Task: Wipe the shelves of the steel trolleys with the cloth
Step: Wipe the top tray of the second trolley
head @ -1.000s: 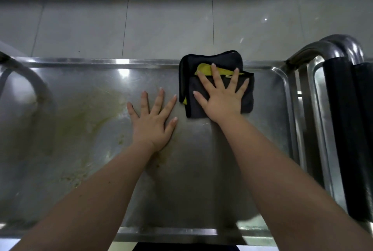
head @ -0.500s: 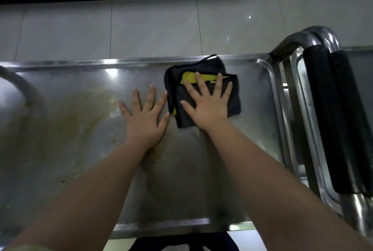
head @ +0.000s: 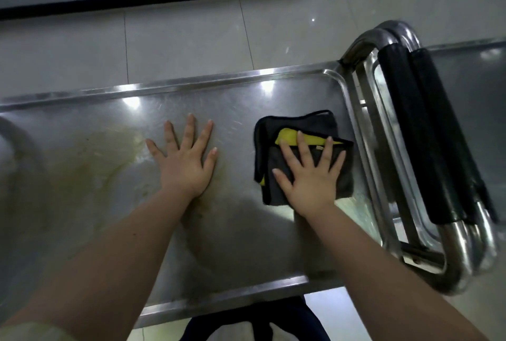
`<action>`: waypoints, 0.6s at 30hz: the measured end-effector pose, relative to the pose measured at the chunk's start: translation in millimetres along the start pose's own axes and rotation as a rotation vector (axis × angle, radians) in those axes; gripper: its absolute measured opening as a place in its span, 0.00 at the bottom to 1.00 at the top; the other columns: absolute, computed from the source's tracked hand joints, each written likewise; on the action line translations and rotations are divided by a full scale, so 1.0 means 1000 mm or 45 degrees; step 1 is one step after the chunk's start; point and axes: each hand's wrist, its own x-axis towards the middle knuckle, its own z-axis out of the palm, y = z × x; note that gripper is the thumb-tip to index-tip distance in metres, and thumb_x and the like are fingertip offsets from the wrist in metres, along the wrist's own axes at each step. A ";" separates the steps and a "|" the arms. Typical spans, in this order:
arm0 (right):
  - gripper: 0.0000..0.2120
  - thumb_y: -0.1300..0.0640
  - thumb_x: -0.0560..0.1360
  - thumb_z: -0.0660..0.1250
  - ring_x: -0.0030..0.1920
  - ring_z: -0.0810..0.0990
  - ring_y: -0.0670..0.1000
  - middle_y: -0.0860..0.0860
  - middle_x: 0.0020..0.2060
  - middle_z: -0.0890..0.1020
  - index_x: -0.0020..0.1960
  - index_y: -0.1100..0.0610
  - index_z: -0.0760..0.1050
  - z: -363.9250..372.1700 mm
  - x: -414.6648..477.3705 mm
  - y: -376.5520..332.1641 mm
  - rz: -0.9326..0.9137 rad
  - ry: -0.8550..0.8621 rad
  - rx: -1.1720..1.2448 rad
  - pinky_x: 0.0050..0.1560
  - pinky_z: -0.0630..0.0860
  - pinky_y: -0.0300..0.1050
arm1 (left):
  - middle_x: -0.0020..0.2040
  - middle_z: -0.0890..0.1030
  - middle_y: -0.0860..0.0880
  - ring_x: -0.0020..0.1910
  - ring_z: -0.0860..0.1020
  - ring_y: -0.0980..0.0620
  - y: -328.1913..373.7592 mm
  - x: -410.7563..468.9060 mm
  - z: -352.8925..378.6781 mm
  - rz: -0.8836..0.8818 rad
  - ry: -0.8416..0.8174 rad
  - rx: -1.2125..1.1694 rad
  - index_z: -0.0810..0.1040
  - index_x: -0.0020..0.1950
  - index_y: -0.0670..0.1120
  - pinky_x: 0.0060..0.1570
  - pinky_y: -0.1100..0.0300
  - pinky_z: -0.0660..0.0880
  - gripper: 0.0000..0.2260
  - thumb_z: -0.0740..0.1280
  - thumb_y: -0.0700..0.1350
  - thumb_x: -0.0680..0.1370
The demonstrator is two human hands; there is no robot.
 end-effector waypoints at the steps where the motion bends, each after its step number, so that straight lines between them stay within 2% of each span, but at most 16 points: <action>1: 0.31 0.29 0.76 0.39 0.75 0.38 0.71 0.45 0.80 0.46 0.78 0.35 0.42 0.004 -0.013 -0.026 -0.103 0.005 0.013 0.69 0.38 0.75 | 0.79 0.37 0.57 0.78 0.37 0.39 0.000 -0.001 -0.001 0.004 0.003 -0.001 0.34 0.75 0.69 0.69 0.27 0.36 0.25 0.38 0.67 0.79; 3: 0.31 0.30 0.77 0.44 0.76 0.40 0.71 0.45 0.79 0.51 0.78 0.36 0.50 0.010 -0.034 -0.068 -0.272 0.005 0.023 0.69 0.40 0.76 | 0.80 0.40 0.55 0.78 0.38 0.38 0.001 -0.002 -0.004 0.009 0.006 0.001 0.35 0.76 0.68 0.69 0.27 0.38 0.26 0.39 0.65 0.78; 5: 0.31 0.29 0.77 0.43 0.76 0.39 0.69 0.44 0.79 0.50 0.78 0.36 0.50 0.011 -0.039 -0.079 -0.338 -0.004 0.007 0.70 0.38 0.75 | 0.81 0.41 0.55 0.78 0.38 0.38 0.001 -0.002 -0.006 0.008 -0.006 0.002 0.36 0.76 0.68 0.69 0.27 0.38 0.27 0.38 0.64 0.77; 7: 0.31 0.29 0.76 0.43 0.77 0.38 0.67 0.42 0.79 0.49 0.78 0.35 0.49 0.008 -0.032 -0.060 -0.354 0.035 0.012 0.70 0.36 0.73 | 0.81 0.41 0.55 0.78 0.38 0.39 0.002 -0.002 -0.005 0.003 -0.008 0.004 0.37 0.76 0.68 0.69 0.27 0.37 0.27 0.37 0.65 0.76; 11: 0.31 0.27 0.74 0.38 0.77 0.35 0.64 0.38 0.78 0.40 0.76 0.31 0.38 0.008 -0.026 0.025 -0.066 0.034 -0.034 0.72 0.36 0.71 | 0.81 0.41 0.56 0.78 0.37 0.40 -0.001 0.003 0.001 0.012 0.009 0.006 0.37 0.76 0.68 0.68 0.28 0.34 0.26 0.37 0.68 0.79; 14: 0.32 0.27 0.73 0.36 0.77 0.35 0.62 0.38 0.78 0.40 0.75 0.31 0.36 0.010 -0.036 0.069 0.103 -0.022 -0.016 0.72 0.37 0.70 | 0.81 0.42 0.56 0.78 0.38 0.40 -0.001 0.004 0.005 0.021 0.023 0.007 0.37 0.76 0.68 0.67 0.29 0.33 0.26 0.37 0.68 0.78; 18: 0.32 0.28 0.73 0.35 0.75 0.32 0.67 0.41 0.78 0.37 0.75 0.32 0.33 0.013 -0.052 0.028 0.157 -0.055 0.015 0.70 0.35 0.72 | 0.81 0.42 0.56 0.78 0.38 0.40 -0.001 0.005 0.007 0.010 0.027 0.018 0.37 0.76 0.68 0.66 0.29 0.32 0.26 0.35 0.68 0.78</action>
